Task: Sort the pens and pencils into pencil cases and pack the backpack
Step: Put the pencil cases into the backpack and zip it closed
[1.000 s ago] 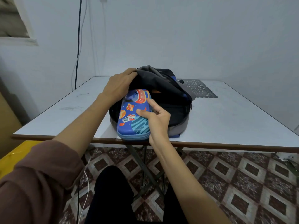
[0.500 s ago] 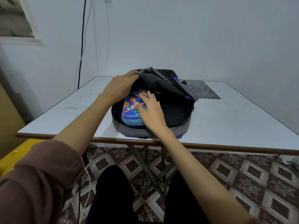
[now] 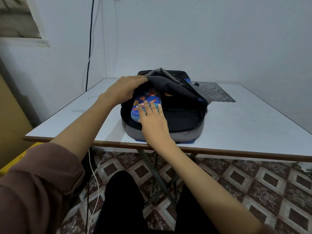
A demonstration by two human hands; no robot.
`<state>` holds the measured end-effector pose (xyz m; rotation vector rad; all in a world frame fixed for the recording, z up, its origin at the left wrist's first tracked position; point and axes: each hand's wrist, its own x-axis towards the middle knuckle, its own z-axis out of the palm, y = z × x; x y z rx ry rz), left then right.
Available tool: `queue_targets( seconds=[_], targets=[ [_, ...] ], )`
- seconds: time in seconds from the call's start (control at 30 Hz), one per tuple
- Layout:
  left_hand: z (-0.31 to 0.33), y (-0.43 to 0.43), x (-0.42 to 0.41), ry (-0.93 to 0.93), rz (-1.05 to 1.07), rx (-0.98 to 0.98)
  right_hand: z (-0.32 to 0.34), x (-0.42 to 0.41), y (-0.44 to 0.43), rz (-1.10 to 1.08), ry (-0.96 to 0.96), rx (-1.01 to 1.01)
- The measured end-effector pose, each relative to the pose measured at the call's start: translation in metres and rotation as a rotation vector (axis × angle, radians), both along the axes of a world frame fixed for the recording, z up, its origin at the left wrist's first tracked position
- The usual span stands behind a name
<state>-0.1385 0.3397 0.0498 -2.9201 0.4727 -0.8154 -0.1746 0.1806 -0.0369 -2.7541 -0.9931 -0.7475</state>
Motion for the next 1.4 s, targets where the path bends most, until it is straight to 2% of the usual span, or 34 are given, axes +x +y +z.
queue_targets(
  seconds=[0.4, 0.47, 0.53, 0.6, 0.7, 0.9, 1.0, 1.3, 1.4],
  targets=[
    [-0.003, 0.006, 0.005, -0.036, -0.049, 0.021, 0.021, 0.078, 0.013, -0.076, 0.079, -0.097],
    [-0.002, 0.006, 0.005, -0.04, -0.051, 0.02, 0.015, 0.076, 0.013, -0.085, -0.004, -0.059],
    [-0.002, 0.005, 0.005, -0.04, -0.056, 0.025, 0.011, 0.068, 0.012, -0.032, -0.183, 0.023],
    [0.0, 0.005, 0.005, -0.04, -0.056, 0.031, 0.012, 0.061, 0.012, 0.037, -0.316, 0.011],
    [0.001, 0.006, 0.006, -0.042, -0.057, 0.028, 0.01, 0.056, 0.012, 0.074, -0.329, -0.037],
    [-0.002, 0.004, 0.006, -0.048, -0.033, 0.018, 0.006, 0.055, 0.016, 0.069, -0.165, -0.081],
    [-0.003, 0.004, 0.006, -0.053, -0.04, 0.017, 0.007, 0.058, 0.015, -0.013, -0.122, -0.096],
    [-0.007, -0.003, 0.002, -0.072, -0.077, -0.007, 0.01, 0.081, 0.011, -0.068, 0.296, -0.26],
    [-0.008, -0.003, 0.0, -0.071, -0.07, -0.012, 0.014, 0.084, 0.01, -0.076, 0.334, -0.263]
  ],
)
